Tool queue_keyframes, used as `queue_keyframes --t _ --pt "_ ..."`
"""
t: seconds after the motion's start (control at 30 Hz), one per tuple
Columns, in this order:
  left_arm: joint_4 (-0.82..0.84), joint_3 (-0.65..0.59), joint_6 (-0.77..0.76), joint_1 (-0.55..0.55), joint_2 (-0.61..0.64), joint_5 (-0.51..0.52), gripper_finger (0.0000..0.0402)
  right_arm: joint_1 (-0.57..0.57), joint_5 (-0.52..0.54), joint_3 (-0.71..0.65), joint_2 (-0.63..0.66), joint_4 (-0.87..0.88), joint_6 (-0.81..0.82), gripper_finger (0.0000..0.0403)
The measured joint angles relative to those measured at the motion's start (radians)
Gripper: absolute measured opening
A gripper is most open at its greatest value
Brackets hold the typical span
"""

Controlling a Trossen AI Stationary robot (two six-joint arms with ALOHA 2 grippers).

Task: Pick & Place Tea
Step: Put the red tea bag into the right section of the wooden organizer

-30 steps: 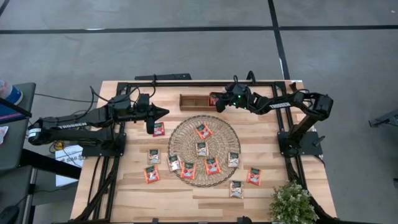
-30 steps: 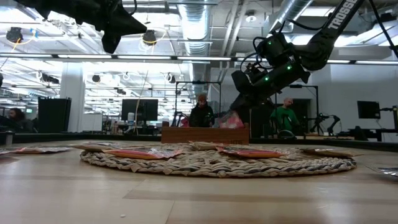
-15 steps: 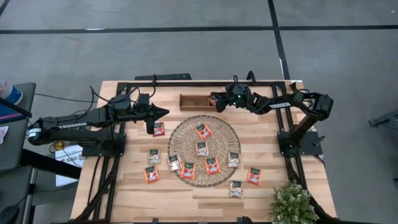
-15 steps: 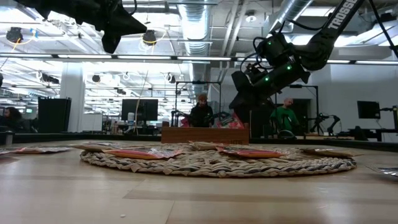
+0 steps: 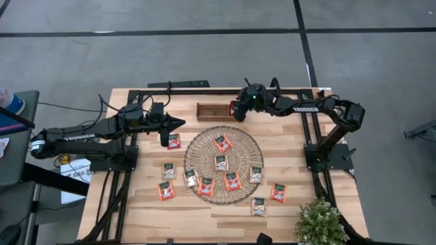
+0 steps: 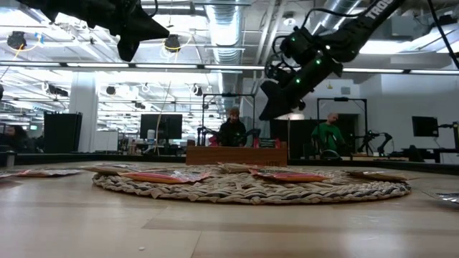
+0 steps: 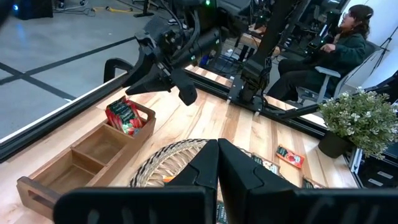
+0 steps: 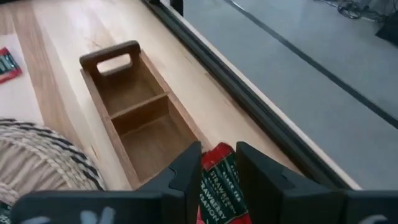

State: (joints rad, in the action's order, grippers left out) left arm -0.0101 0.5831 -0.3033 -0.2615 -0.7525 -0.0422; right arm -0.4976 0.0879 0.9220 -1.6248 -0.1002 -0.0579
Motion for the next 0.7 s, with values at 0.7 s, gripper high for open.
queue_keyframes --t 0.7 --pt "0.248 0.0 -0.157 0.0 0.0 0.0 0.0 0.178 -0.22 0.291 0.178 0.538 -0.099 0.0091"
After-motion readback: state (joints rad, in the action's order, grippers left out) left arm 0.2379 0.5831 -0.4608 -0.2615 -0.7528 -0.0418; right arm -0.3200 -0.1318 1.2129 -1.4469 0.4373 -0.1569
